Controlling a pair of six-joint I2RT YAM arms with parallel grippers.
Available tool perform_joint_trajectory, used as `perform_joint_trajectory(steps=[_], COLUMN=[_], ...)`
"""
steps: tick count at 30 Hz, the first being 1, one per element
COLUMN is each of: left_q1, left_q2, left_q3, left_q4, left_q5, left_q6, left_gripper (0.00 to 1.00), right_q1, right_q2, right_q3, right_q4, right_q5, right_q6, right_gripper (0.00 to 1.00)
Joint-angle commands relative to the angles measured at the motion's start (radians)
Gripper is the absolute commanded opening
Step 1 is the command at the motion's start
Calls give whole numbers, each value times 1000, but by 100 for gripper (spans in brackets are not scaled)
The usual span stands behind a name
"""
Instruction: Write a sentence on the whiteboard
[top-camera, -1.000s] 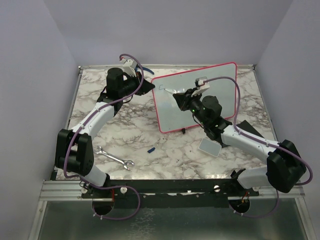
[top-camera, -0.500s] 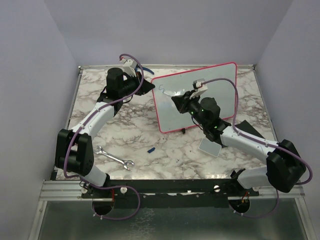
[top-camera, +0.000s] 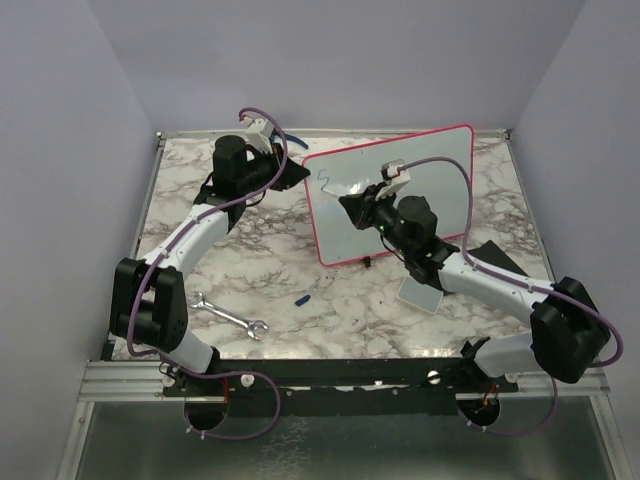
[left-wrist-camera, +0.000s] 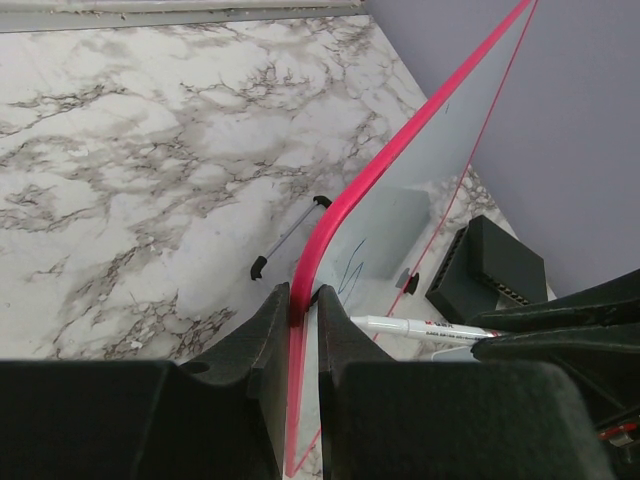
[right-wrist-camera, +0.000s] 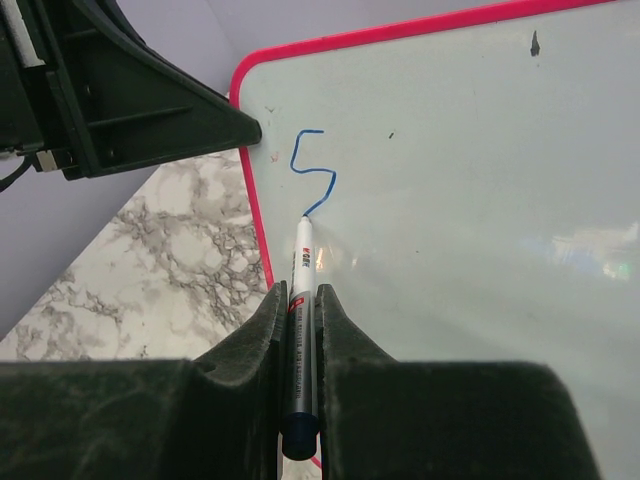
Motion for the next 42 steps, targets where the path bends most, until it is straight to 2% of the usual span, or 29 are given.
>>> perform_joint_trajectory(steps=[1,12,42], left_q1=[-4,-4,-4], left_q2=[-26,-31,-25], left_q3=[-1,-8,-19], left_q4=[36,36,34], left_q5=[25,24,19], left_q6=[3,12,22], left_gripper=[10,10,8], right_q1=[8,7,-41], right_q2=[-50,-182,-97], right_q3=[-16,-51,3], right_q4=[1,-66,0], right_q5=[-13,31,-18], right_q6=[-6,-11,-55], right_gripper=[1,0,0])
